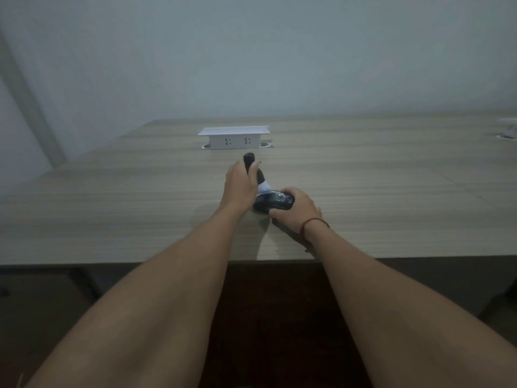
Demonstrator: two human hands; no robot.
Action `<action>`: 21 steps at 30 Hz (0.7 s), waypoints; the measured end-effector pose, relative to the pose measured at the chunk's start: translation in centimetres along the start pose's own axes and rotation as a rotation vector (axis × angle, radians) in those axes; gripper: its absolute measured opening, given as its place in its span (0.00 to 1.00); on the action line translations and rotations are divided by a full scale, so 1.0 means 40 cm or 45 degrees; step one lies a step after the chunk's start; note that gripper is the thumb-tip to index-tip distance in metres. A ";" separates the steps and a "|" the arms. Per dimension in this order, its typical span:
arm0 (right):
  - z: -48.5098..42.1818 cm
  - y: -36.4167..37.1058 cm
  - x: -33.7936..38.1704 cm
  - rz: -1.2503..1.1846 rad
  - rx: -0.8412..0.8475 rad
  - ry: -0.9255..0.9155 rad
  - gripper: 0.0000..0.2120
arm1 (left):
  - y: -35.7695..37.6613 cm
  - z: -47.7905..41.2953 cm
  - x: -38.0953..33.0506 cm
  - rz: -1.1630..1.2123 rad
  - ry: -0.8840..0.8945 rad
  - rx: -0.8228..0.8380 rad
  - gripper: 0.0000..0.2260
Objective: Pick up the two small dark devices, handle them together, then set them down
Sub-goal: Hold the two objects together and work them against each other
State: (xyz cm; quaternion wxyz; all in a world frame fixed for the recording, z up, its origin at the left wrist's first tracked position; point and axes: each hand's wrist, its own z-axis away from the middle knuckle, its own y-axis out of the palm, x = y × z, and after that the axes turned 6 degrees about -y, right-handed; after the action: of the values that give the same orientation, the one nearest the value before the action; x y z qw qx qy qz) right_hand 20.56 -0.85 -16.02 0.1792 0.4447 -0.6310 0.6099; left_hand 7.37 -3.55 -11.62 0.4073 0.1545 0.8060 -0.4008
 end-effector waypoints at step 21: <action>-0.017 -0.001 -0.027 -0.110 -0.033 -0.049 0.30 | 0.011 0.015 0.026 -0.082 -0.033 -0.078 0.13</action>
State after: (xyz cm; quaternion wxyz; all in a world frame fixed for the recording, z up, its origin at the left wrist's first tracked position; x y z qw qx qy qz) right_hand 20.97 0.16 -16.70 0.1988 0.4808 -0.6224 0.5848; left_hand 7.29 -3.83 -12.88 0.4091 0.1105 0.8171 -0.3908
